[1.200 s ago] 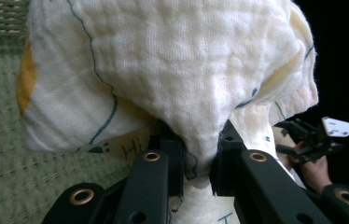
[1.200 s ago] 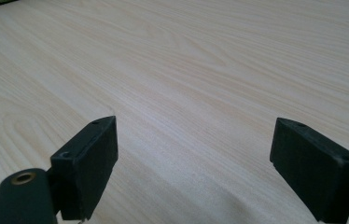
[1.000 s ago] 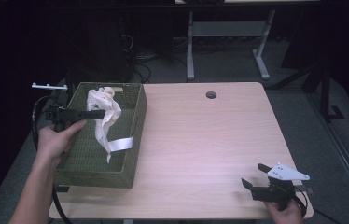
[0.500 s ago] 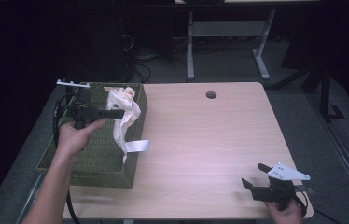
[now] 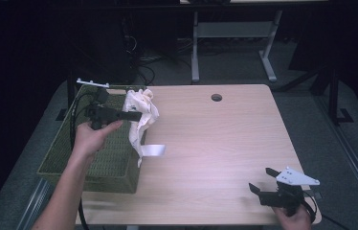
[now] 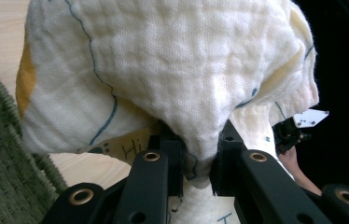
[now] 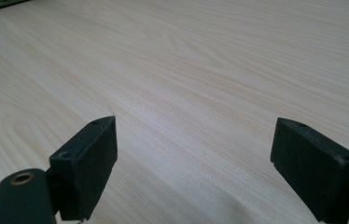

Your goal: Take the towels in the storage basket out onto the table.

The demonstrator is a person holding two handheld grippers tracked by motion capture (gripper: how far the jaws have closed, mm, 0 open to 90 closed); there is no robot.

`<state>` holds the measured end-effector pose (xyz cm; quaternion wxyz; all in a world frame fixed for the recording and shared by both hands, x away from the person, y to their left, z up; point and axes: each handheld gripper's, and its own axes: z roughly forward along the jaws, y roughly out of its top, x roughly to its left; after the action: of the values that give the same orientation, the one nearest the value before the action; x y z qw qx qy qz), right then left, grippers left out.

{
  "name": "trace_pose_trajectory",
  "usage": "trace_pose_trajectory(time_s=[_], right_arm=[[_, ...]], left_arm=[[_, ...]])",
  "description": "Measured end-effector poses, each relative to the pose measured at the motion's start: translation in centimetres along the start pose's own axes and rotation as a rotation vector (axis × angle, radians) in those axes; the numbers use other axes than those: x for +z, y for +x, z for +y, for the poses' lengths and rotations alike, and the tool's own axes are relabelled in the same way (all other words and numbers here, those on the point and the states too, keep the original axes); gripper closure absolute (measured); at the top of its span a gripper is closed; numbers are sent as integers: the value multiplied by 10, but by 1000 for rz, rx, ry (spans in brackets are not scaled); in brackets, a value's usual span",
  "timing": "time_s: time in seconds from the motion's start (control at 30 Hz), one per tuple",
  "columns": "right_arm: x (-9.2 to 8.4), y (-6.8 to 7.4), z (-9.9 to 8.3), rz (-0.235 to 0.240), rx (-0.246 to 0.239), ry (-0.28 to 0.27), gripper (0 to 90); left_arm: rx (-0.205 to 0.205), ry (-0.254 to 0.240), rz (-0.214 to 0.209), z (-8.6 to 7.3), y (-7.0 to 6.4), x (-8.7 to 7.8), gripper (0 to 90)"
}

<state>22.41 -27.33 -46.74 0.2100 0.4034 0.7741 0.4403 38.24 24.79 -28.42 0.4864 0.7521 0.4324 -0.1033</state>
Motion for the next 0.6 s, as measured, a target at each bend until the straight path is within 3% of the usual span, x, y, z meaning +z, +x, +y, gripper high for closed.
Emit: trace_pose_trajectory(time_s=[0.6], right_arm=[[-1, -1, 0, -1, 2, -5, 142]], left_arm=[[29, 39, -48, 13, -18, 41, 778]])
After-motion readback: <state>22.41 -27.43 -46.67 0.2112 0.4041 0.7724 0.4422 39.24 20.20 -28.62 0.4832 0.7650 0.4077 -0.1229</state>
